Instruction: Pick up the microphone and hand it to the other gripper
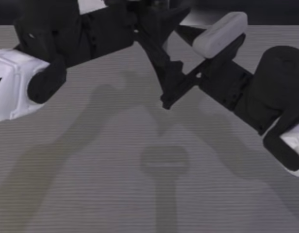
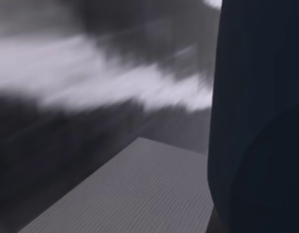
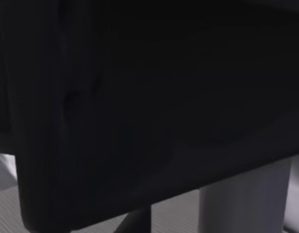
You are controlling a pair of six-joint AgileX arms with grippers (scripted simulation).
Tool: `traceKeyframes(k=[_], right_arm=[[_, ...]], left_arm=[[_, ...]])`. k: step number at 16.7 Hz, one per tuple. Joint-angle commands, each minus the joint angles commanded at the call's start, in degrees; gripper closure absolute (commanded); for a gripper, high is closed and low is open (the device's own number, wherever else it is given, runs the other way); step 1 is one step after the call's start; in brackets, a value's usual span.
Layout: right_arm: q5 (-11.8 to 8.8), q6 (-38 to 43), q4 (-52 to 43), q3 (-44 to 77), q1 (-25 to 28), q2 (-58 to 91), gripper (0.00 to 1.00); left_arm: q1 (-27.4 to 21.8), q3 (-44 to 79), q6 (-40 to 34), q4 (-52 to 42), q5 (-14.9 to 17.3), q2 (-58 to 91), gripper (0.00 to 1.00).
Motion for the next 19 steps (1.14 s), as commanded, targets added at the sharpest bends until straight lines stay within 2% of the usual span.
traceKeyframes(k=[10, 19], right_arm=[[-0.07, 0.0, -0.01, -0.19, 0.06, -0.22, 0.0], [-2.72, 0.22, 0.68, -15.13, -1.82, -14.54, 0.0]], left_arm=[[0.11, -0.08, 0.09, -0.01, 0.12, -0.08, 1.0], [9.2, -4.2, 0.48, -0.57, 7.96, -4.37, 1.0]])
